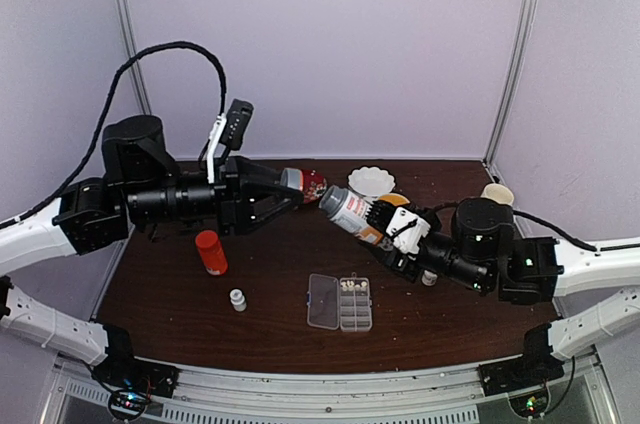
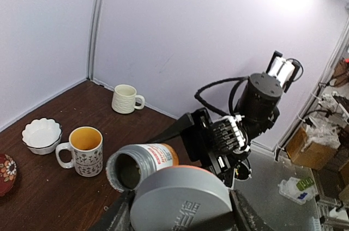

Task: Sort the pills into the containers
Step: Place the lid of the pill bottle at the center of the board.

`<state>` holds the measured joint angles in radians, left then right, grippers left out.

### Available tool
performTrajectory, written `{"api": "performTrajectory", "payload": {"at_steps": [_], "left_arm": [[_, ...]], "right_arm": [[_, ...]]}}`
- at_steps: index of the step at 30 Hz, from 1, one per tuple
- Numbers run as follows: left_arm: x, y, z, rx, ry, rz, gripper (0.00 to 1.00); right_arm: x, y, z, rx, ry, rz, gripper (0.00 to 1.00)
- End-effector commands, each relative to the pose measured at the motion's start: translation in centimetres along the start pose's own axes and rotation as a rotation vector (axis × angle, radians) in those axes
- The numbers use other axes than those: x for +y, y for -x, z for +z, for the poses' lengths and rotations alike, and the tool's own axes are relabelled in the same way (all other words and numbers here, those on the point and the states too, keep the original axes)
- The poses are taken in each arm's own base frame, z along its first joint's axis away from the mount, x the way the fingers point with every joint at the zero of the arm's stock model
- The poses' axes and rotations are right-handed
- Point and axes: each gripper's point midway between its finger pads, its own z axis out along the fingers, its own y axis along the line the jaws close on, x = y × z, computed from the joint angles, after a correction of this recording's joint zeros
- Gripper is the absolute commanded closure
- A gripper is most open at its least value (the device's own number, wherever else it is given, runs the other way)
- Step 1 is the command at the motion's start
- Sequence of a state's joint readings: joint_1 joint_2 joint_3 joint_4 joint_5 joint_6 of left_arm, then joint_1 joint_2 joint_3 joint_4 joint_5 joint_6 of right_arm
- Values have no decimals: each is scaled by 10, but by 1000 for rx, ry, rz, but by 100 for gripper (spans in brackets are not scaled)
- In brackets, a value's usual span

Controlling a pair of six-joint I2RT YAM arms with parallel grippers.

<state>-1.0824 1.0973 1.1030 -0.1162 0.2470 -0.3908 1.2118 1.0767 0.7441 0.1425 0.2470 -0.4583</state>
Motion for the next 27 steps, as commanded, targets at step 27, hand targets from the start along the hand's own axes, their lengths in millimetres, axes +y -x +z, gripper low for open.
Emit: {"api": "performTrajectory", "payload": {"at_steps": [27], "left_arm": [[171, -197, 20, 569, 827, -84, 91]], "right_arm": [[97, -122, -59, 331, 344, 625, 100]]}}
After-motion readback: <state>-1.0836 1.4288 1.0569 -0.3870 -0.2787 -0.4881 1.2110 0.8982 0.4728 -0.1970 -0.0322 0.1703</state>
